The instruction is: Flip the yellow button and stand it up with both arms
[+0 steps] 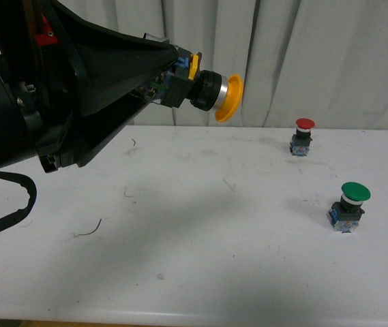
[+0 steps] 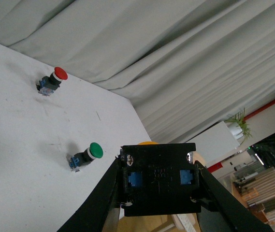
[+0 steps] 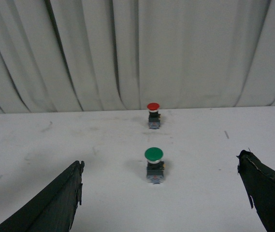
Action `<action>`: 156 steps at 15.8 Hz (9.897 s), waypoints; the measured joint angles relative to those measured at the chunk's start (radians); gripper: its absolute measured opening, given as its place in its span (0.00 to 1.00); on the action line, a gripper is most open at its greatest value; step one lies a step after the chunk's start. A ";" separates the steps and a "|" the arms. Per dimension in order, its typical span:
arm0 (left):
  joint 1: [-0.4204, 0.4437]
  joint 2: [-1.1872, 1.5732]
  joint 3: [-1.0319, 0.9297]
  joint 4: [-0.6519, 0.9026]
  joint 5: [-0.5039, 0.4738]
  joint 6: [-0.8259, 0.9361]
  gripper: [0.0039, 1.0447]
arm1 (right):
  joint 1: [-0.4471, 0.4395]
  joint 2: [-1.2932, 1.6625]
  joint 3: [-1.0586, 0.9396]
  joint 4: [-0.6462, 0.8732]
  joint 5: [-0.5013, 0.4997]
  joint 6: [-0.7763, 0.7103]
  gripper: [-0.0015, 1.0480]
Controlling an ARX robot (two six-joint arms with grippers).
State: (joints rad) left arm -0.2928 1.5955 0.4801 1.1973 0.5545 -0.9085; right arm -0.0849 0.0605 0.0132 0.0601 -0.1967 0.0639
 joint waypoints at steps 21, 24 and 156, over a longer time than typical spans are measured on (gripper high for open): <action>0.000 -0.027 0.024 -0.015 0.004 -0.008 0.34 | 0.433 1.581 0.473 1.226 -0.239 1.074 0.94; 0.000 -0.030 0.023 -0.014 0.005 -0.009 0.34 | 0.439 1.664 0.473 1.225 -0.233 1.193 0.94; 0.293 -1.587 -0.471 -1.201 -0.555 0.895 0.94 | 0.235 2.296 1.512 0.022 0.493 0.259 0.40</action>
State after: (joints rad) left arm -0.0002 0.0082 0.0093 -0.0036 -0.0002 -0.0139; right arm 0.1505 2.3569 1.5249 0.0822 0.2962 0.3225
